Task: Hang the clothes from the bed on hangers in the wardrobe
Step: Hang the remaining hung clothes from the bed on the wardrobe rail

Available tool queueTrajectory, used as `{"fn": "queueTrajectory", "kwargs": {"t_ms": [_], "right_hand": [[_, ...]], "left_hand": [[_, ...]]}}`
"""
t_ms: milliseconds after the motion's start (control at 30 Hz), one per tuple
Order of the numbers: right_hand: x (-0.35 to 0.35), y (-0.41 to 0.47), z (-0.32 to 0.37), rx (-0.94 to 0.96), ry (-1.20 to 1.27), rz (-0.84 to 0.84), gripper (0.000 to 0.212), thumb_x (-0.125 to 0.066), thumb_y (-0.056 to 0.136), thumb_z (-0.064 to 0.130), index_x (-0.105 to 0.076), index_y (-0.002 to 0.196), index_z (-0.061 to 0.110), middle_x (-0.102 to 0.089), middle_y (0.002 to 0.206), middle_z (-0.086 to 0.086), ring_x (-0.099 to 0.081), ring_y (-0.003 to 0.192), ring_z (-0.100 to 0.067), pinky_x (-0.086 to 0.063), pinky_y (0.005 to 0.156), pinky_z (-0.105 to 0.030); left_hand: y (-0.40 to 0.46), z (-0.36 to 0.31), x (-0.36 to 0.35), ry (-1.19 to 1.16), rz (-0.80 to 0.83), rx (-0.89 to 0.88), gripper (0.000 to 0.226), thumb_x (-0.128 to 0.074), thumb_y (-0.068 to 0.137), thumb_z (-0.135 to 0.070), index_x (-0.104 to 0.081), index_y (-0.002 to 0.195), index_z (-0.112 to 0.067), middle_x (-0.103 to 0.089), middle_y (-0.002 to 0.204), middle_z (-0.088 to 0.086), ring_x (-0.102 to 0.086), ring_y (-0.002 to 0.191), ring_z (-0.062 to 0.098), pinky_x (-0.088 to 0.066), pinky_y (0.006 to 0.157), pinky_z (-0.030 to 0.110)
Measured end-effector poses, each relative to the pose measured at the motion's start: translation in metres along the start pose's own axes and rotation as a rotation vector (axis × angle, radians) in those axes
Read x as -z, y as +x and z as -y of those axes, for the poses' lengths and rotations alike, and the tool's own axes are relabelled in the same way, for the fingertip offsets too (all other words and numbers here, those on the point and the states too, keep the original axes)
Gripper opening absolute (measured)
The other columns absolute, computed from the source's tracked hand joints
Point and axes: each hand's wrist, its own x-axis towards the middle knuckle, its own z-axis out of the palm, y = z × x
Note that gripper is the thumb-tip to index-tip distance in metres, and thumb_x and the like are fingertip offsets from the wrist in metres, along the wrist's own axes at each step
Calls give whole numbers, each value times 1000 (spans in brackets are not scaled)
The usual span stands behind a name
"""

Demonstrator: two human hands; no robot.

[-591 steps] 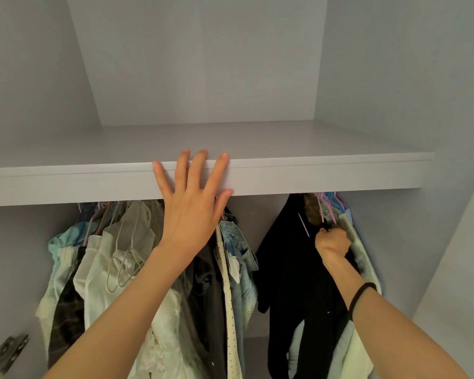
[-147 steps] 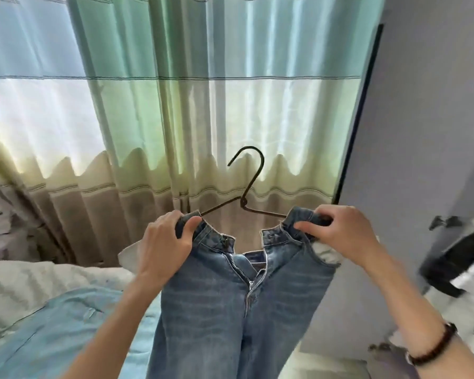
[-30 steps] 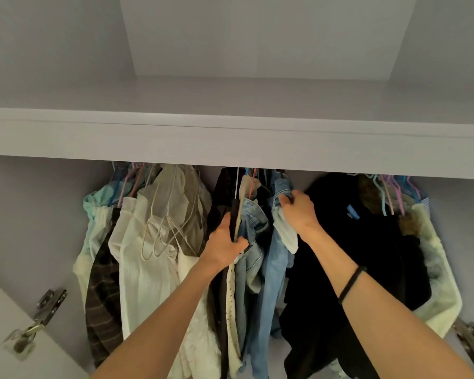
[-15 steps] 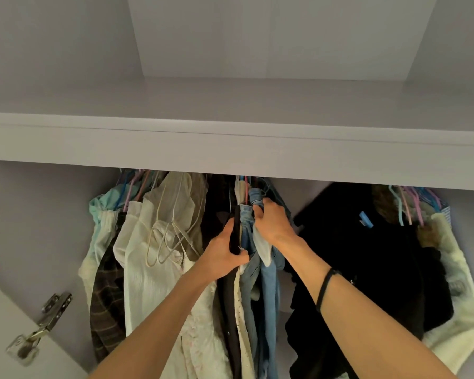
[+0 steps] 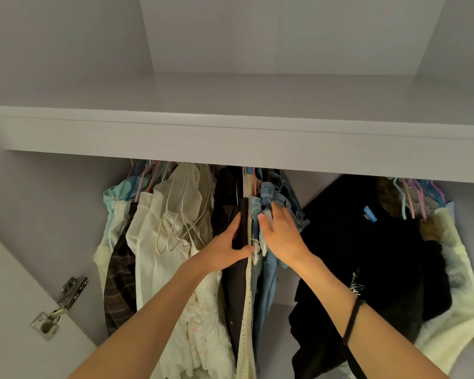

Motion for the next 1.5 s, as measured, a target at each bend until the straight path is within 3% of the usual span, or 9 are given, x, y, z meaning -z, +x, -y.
{"fn": "queueTrajectory", "kwargs": {"t_ms": [167,367,567,700,933,1067,1267,1367,1500], "right_hand": [[13,-22,-3,158,-323,-90,58,-40,98,31,-22,145,4,-26,149,-14,-22,139,-27,-19,114,-38],[-2,-48,18,490,-463,-115,55,-42,89,35,-45,134,2,-48,137,-18,-43,129,-34,-29,106,-53],[-66,-110,30,720,-402,174,59,-38,95,42,-32,143,8,-37,146,-13,-32,137,-29,-23,111,-50],[-117,-172,50,896,-416,413,70,-13,91,55,-24,146,14,-28,151,-9,-24,140,-25,-17,113,-48],[-181,-311,108,1196,-283,758,70,-15,90,55,-13,149,17,-16,156,-4,-11,143,-20,-5,115,-41],[-200,-422,133,1400,-189,943,63,-34,96,46,-13,149,20,-17,155,-2,-8,144,-17,1,115,-39],[-199,-602,145,1676,-139,1172,61,-36,97,45,-16,148,20,-19,155,-2,-11,143,-18,-2,116,-40],[-194,-680,133,1759,-125,1260,59,-39,94,45,-31,144,14,-35,147,-9,-29,138,-25,-16,113,-47],[-197,-766,110,1838,-133,1333,70,-24,85,55,-44,136,12,-49,137,-9,-45,128,-29,-32,105,-49]], "left_hand": [[-20,-16,-10,172,-137,-20,76,-53,93,-32,-1,149,-25,-11,154,-8,-11,141,6,-14,106,14],[-96,9,-26,813,-512,-16,71,-43,96,-39,7,145,-29,1,157,1,5,144,20,-8,118,40],[-224,53,-62,906,-728,291,61,-44,93,-41,-19,145,-23,-26,151,10,-19,140,33,-20,110,48],[-342,91,-104,838,-760,672,61,-29,88,-47,-30,143,-19,-38,145,11,-31,135,35,-23,104,46],[-516,91,-204,646,-1089,1080,58,-62,85,-31,-43,137,-14,-40,143,14,-31,135,38,-35,103,51],[-595,77,-289,516,-1223,1347,52,-48,84,-38,-48,130,-15,-49,135,15,-43,127,38,-43,96,50],[-699,45,-431,279,-1319,1697,52,-36,81,-41,-47,125,-16,-56,127,17,-53,118,38,-45,90,47],[-746,29,-497,147,-1330,1850,53,-25,91,-45,-54,123,-14,-57,126,16,-54,116,37,-48,88,43],[-784,12,-570,16,-1423,1946,67,-15,89,-49,-46,136,-13,-39,144,14,-27,137,33,-30,107,43]]}}
